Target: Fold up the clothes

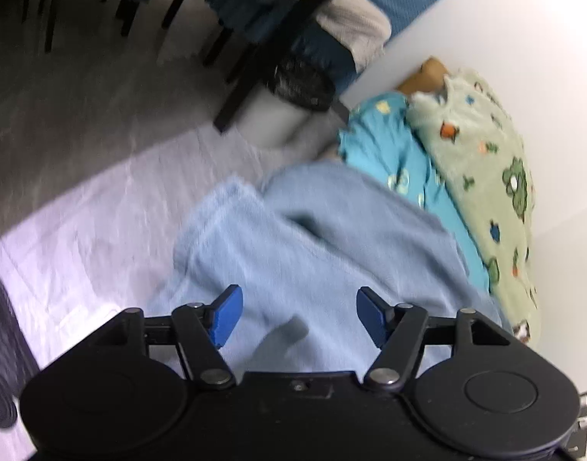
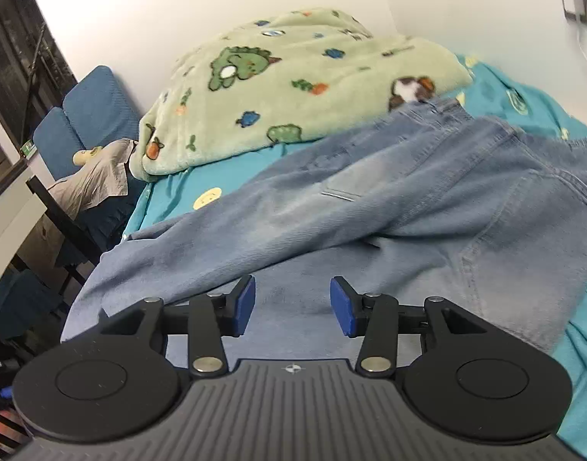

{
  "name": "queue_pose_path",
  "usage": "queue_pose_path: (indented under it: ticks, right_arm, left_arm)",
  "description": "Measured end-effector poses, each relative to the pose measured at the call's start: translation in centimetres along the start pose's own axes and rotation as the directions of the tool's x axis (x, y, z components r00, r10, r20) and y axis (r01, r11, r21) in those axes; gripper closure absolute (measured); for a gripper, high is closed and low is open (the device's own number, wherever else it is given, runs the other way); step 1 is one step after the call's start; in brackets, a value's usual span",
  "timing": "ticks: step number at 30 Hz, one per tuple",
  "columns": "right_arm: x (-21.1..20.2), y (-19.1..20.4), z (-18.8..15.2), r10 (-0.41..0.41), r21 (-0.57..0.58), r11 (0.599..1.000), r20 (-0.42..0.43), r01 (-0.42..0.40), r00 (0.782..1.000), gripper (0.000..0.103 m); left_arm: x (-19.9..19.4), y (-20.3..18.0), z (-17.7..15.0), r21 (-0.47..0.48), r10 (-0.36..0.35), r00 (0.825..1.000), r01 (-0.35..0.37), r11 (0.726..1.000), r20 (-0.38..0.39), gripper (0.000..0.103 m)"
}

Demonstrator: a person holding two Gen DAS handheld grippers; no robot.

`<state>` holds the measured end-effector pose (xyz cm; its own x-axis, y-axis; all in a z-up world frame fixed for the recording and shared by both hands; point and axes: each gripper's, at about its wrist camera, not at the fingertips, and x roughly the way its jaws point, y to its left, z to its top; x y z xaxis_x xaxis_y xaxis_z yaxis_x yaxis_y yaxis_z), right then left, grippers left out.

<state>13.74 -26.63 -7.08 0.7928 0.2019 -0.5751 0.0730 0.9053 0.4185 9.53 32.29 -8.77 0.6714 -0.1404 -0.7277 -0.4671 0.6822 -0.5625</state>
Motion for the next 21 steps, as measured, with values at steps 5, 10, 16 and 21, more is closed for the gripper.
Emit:
queue_pose_path:
  ticks: [5,10,16,21]
  right_arm:
    - [-2.6,-4.1,2.0,0.004,0.094,0.996,0.041,-0.008,0.999,0.056]
    - [-6.0,-8.9,4.7,-0.035,0.202,0.979,0.106,0.013,0.994,0.053]
    - [-6.8,-13.1,6.4,-0.133,0.225,0.968,0.104,0.107,0.986,0.053]
    - [-5.7,-17.0,5.8,-0.201,0.290,0.940,0.041,0.181,0.979,0.052]
  left_arm:
    - [-0.7,3.0,-2.4,-0.194,0.020,0.998,-0.031,0.981,-0.057,0.040]
    - [-1.5,3.8,-4.1,-0.257,0.024,0.996,-0.046,0.965,-0.089,0.039]
    - [-1.1,4.4,-4.0,-0.292,-0.005,0.990,-0.036,0.956,-0.138,0.039]
    - [0.8,4.4,-3.9,-0.297,-0.018,0.981,-0.040,0.954,-0.192,0.039]
